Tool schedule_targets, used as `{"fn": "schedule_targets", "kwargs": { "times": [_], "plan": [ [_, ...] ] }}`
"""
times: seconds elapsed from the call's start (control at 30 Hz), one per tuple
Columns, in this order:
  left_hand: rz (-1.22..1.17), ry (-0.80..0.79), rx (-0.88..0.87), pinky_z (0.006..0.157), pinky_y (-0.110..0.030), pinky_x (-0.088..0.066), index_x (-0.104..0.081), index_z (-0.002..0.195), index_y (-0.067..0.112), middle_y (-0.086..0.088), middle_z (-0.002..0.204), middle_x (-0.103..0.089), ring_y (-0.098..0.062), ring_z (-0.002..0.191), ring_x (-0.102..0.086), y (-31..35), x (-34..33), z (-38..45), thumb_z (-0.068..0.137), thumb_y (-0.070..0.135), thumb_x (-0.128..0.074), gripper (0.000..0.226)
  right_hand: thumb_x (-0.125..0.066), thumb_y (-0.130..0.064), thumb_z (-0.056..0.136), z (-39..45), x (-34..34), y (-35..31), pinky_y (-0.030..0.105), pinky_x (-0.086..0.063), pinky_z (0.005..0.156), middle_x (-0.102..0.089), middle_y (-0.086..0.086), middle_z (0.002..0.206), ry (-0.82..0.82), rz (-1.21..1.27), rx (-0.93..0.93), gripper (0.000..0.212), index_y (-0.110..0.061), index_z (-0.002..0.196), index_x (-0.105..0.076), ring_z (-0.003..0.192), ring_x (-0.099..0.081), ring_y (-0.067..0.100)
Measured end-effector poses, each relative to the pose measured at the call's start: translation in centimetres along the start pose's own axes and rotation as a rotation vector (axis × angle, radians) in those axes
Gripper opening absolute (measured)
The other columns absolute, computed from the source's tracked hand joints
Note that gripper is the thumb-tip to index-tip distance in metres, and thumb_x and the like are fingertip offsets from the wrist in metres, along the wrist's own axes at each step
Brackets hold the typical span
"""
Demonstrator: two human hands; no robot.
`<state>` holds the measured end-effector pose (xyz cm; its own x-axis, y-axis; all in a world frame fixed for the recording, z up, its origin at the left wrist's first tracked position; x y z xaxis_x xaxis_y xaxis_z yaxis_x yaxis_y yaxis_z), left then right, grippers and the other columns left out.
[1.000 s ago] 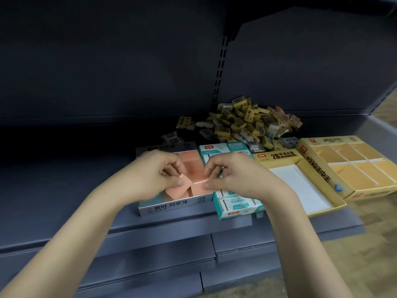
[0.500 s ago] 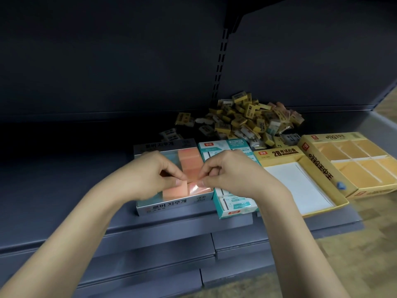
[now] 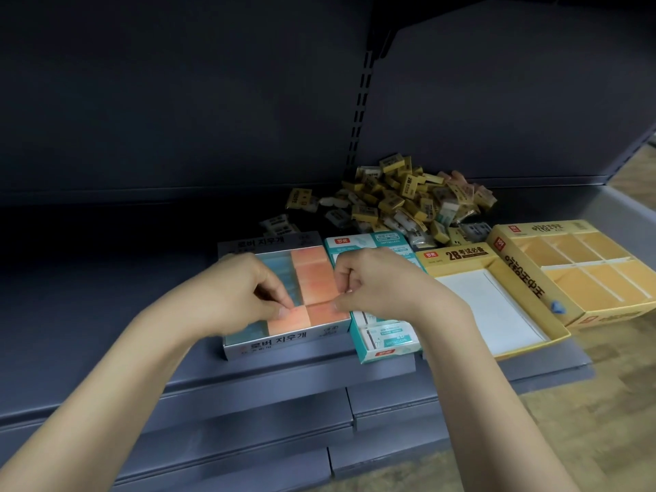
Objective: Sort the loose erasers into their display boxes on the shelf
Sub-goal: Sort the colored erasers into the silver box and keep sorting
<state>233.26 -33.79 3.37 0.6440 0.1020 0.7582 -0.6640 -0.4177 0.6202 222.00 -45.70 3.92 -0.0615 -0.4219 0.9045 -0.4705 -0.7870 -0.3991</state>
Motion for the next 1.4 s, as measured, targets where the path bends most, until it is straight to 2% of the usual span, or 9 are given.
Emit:
{"fn": "schedule_targets", "kwargs": {
  "times": [0.17,0.37,0.6,0.77,0.9,1.03,1.13,1.3,1.4],
  "plan": [
    [-0.021,-0.003,0.006,0.056,-0.002,-0.039,-0.073,0.074,0.031,0.017,0.069,-0.067,0.012,0.058,-0.056,0.0,0.1,0.1,0.078,0.018,-0.074,0.013,-0.071,-0.031,0.077,0.0,0.1,-0.5,0.029,-0.042,0.059,-0.049,-0.012,0.064,0.0,0.013,0.047,0.019,-0.023,0.071,-0.055,0.063,-0.048,0.007],
    [-0.041,0.071,-0.015,0.077,-0.016,-0.049,-0.073,0.083,0.026,0.012,0.083,-0.069,0.001,0.077,-0.062,1.3,0.3,0.9,0.079,0.023,-0.072,0.005,-0.066,-0.029,0.084,0.0,1.3,0.2,0.022,-0.034,0.054,-0.047,-0.013,0.062,0.064,0.072,0.098,0.014,-0.019,0.078,-0.058,0.059,-0.043,0.002],
    [-0.033,0.168,-0.08,0.079,-0.024,-0.047,-0.065,0.106,0.021,0.013,0.08,-0.06,-0.002,0.07,-0.055,5.9,-0.5,4.2,0.082,0.02,-0.069,0.024,-0.058,-0.025,0.091,0.0,3.5,3.0,0.023,-0.033,0.058,-0.051,-0.013,0.063,0.129,0.058,0.2,0.014,-0.018,0.093,-0.069,0.056,-0.043,0.001],
    [0.034,0.227,-0.149,0.07,-0.015,-0.043,-0.062,0.114,0.02,0.01,0.089,-0.06,-0.004,0.08,-0.056,8.6,-2.2,6.7,0.085,0.02,-0.066,0.03,-0.053,-0.025,0.093,0.4,5.4,6.6,0.026,-0.045,0.071,-0.069,-0.001,0.093,0.14,-0.073,0.229,0.02,-0.021,0.104,-0.07,0.079,-0.057,0.012],
    [0.17,0.259,-0.253,0.092,-0.02,-0.036,-0.06,0.119,0.023,0.009,0.12,-0.052,-0.008,0.112,-0.048,11.2,-3.5,8.9,0.088,0.022,-0.061,0.031,-0.053,-0.021,0.094,0.2,8.1,10.2,0.03,-0.046,0.083,-0.07,-0.003,0.107,0.178,-0.062,0.271,0.022,-0.021,0.109,-0.069,0.097,-0.062,0.014],
    [0.282,0.304,-0.281,0.094,-0.018,-0.03,-0.058,0.122,0.023,0.009,0.129,-0.043,-0.01,0.118,-0.041,13.6,-4.6,11.2,0.09,0.026,-0.058,0.032,-0.049,-0.026,0.096,0.4,11.2,15.9,0.019,-0.034,0.084,-0.063,-0.011,0.12,0.24,-0.144,0.233,0.026,-0.03,0.118,-0.063,0.113,-0.054,0.01],
    [0.363,0.313,-0.29,0.096,-0.019,-0.027,-0.056,0.124,0.024,0.007,0.133,-0.04,-0.01,0.121,-0.036,15.6,-5.5,13.1,0.09,0.031,-0.056,0.035,-0.05,-0.027,0.095,0.7,13.1,19.7,0.032,-0.044,0.091,-0.058,-0.012,0.124,0.279,-0.188,0.225,0.026,-0.037,0.117,-0.06,0.113,-0.054,0.014],
    [0.466,0.334,-0.293,0.093,-0.016,-0.02,-0.054,0.126,0.025,0.006,0.134,-0.04,-0.013,0.126,-0.031,18.8,-6.7,16.3,0.091,0.032,-0.054,0.036,-0.049,-0.024,0.095,1.4,16.2,25.1,0.033,-0.044,0.091,-0.053,-0.007,0.132,0.291,-0.254,0.201,0.029,-0.033,0.122,-0.058,0.115,-0.053,0.017],
    [0.516,0.346,-0.288,0.104,-0.027,-0.024,-0.053,0.127,0.025,0.004,0.132,-0.042,-0.016,0.126,-0.031,21.0,-7.0,18.3,0.091,0.032,-0.054,0.037,-0.049,-0.021,0.095,2.0,17.7,28.3,0.038,-0.045,0.092,-0.053,-0.004,0.132,0.286,-0.311,0.188,0.033,-0.034,0.125,-0.055,0.116,-0.053,0.021]
  ]
}}
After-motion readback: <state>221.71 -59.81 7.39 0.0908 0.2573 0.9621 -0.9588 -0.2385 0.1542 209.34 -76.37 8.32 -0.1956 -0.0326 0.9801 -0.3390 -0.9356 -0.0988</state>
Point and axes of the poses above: each hand's wrist, its own z-axis towards the middle knuckle, its own x-axis out of the back of the hand, y = z × x, the point moved 5 cm from there along z, towards the middle knuckle
